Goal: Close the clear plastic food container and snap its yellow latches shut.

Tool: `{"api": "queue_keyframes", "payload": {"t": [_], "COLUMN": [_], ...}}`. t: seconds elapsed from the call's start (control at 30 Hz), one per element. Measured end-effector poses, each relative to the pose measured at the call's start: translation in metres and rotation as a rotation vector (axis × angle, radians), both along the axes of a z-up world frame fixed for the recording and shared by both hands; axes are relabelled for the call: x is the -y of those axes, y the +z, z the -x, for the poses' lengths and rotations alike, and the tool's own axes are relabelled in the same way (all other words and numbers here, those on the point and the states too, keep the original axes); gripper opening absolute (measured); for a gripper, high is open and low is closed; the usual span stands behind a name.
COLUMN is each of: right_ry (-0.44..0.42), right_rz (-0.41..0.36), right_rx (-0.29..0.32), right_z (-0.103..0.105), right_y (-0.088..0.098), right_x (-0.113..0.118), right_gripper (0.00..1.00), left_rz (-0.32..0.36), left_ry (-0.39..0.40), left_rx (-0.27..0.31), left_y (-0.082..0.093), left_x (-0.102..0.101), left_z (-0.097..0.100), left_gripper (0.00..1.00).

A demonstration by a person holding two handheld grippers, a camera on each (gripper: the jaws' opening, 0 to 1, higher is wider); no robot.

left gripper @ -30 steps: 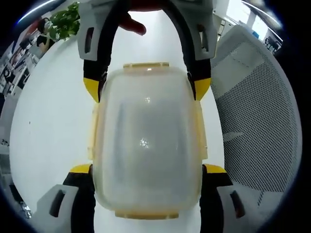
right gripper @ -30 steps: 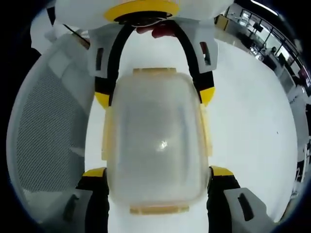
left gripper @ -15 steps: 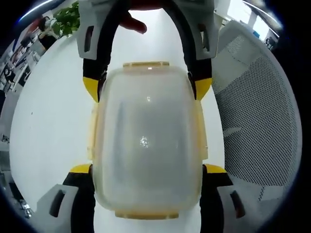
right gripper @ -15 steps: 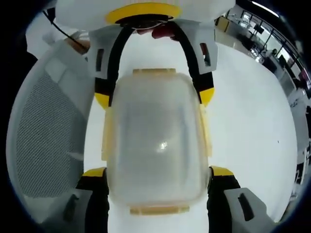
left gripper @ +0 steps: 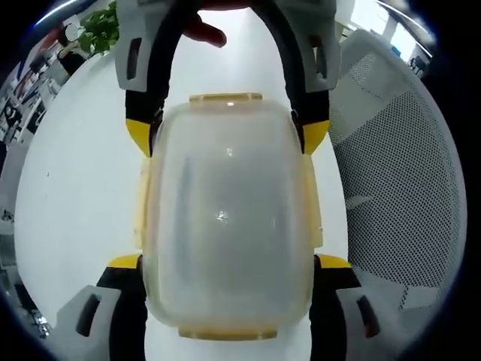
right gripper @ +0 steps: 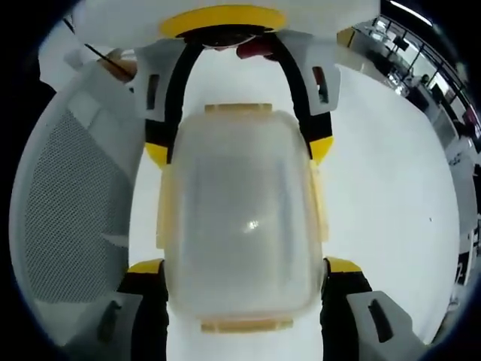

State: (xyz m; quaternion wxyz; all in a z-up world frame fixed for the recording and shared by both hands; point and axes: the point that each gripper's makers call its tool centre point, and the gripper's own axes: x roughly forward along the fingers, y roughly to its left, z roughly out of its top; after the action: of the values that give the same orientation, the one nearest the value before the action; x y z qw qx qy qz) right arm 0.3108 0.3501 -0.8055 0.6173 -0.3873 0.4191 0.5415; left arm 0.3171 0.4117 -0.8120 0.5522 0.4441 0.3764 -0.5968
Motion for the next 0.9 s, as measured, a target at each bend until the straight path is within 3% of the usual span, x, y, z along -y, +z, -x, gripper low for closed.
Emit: {"api": "queue_keyframes", "payload": {"t": [0.7,0.9], "right_ry": [-0.016,-0.003], "right_rz": [0.008,0.008], "right_rx": [-0.004,-0.003], "right_z": [-0.016,-0.028], "right_y": [-0.001,0.000], "right_x": [0.002,0.006], "right_gripper": [0.85,0.84], "left_rz": [-0.018,0.004], "left_ry": [-0.015,0.003], "left_rx": [0.000,-0.004], "left_y": [-0.002,0.000], "left_x": [0.003,0.007], "left_z": [-0.018,-0.027], "left_gripper": [0.91,0.91]}}
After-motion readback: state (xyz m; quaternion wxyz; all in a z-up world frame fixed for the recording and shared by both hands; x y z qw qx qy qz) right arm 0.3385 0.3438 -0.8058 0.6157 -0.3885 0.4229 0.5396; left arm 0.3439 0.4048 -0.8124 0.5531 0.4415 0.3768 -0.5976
